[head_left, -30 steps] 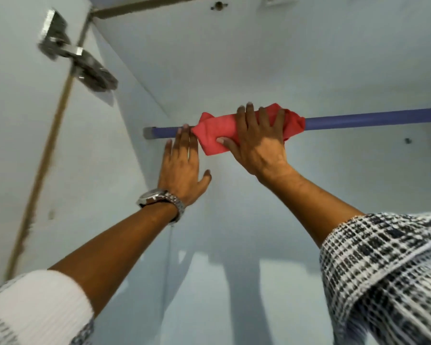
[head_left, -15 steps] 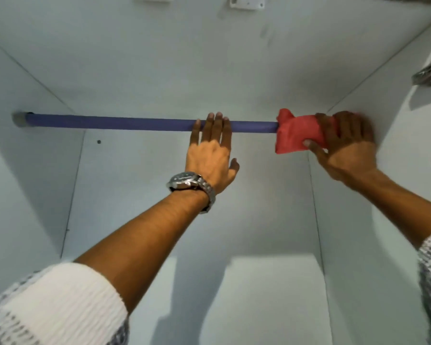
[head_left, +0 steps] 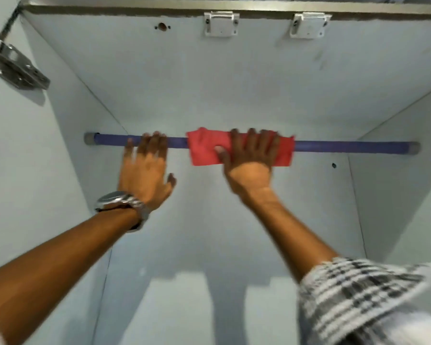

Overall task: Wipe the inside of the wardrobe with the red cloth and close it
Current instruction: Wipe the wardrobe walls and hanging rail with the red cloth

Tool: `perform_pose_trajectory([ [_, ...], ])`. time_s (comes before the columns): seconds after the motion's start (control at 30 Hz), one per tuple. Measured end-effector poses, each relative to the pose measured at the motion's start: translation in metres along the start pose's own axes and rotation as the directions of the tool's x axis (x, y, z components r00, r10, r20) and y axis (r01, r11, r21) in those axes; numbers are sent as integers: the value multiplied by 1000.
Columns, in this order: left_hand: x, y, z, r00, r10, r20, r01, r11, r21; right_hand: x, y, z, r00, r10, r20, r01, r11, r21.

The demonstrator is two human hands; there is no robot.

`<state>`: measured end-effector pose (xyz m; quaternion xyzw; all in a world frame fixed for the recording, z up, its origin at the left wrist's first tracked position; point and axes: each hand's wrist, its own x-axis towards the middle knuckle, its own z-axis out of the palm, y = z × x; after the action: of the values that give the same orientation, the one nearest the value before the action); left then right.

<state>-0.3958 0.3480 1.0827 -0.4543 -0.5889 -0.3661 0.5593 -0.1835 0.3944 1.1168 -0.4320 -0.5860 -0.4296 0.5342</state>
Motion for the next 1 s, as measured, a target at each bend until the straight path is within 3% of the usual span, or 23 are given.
perform_pose_trajectory([
  [0.1,-9,-54,3,998,-48,43,46,998,45,2,-87,9,997,-79,8,78,993,93],
  [0.23,-21,-96,13,992,-102,73,99,994,51,9,-176,15,971,-213,109,213,977,12],
  [0.4,-24,-100,21,988,-139,61,138,990,14,16,-187,14,943,-304,139,314,948,-55],
  [0.53,-17,-79,23,988,-145,45,148,986,-80,18,-145,14,928,-362,86,364,931,-20],
  [0.7,-8,-20,20,996,53,-77,-65,985,-163,13,-49,10,941,-338,-9,337,940,-42],
  [0.83,5,54,10,958,207,-198,-257,925,-279,10,60,2,941,-302,-152,279,948,-156],
  [1.0,27,165,-15,927,299,-224,-365,857,-365,-1,186,-19,960,-198,-197,145,956,-254],
])
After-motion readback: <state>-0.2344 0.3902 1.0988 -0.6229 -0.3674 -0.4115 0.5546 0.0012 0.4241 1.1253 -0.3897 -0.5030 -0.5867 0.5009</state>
